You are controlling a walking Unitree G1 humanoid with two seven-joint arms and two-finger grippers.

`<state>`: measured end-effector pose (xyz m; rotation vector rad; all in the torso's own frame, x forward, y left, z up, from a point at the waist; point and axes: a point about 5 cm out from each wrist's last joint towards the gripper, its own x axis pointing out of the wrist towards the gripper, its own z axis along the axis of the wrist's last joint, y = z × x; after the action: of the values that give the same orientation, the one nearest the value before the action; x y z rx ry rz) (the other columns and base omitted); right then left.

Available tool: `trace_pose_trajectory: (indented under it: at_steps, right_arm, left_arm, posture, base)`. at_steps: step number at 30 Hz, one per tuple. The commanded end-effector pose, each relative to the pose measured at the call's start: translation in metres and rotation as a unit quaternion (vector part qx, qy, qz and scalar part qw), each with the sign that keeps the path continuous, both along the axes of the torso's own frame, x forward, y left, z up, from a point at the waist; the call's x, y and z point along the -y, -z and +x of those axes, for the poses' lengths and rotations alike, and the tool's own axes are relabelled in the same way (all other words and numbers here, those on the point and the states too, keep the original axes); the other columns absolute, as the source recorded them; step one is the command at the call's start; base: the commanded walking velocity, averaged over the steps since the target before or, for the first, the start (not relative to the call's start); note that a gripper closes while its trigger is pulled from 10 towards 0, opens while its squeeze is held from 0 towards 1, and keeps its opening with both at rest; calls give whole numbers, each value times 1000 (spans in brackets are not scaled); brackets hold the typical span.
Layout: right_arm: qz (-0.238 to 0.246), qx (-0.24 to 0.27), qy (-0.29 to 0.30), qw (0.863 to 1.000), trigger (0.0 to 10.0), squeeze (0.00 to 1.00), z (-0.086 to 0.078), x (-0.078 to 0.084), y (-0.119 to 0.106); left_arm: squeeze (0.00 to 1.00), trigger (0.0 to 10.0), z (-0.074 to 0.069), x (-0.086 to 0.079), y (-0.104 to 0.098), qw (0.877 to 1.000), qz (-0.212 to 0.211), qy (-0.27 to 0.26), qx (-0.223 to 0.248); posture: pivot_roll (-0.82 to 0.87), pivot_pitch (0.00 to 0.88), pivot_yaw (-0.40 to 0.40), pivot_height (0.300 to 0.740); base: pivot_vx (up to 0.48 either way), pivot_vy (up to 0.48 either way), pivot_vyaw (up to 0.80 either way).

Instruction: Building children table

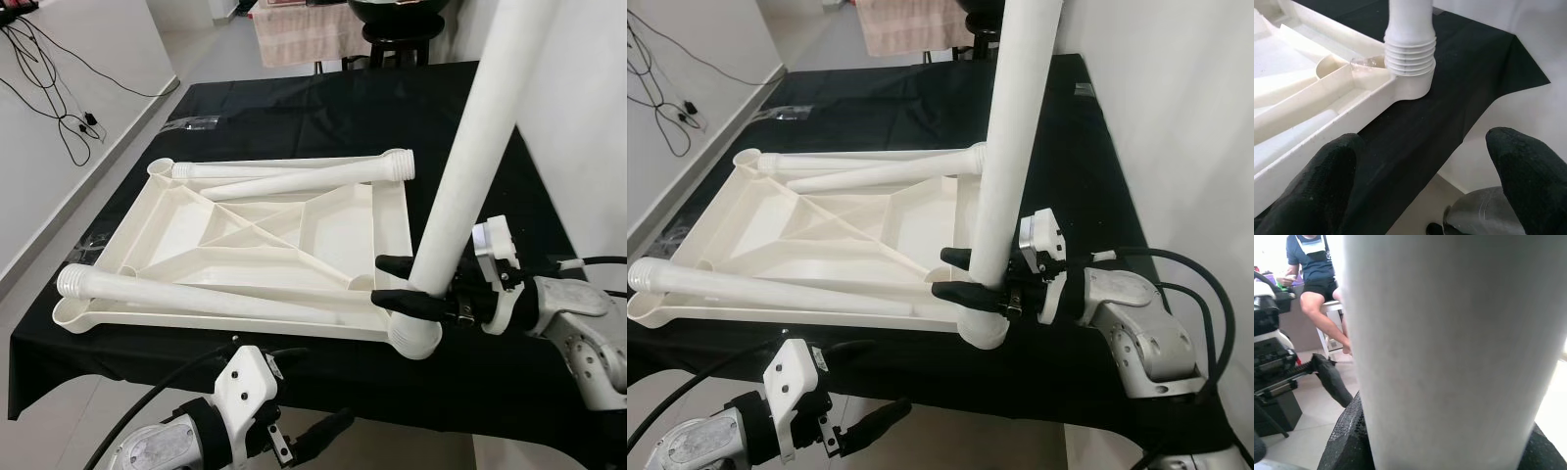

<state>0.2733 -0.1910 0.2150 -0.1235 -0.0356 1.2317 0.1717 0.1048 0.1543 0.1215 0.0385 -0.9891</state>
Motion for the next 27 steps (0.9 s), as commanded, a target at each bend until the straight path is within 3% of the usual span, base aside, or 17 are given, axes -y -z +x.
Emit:
trace_pose_trajectory:
  at_steps: [1,27]
  right_arm:
    - [-4,-7,-4,1000,10000,0,0,-1,4]
    - [-22,-11,-18,1000,10000,0,-9,9,12]
  left_arm:
    - [0,10000,-3,-4,3,1000,16,3,-13]
    - [0,10000,-8,-5,2,1000,18,14,-22]
  posture:
    - [13,191,104,740]
    - [27,194,112,740]
  base:
    - [0,0,0]
    - [0,0,0]
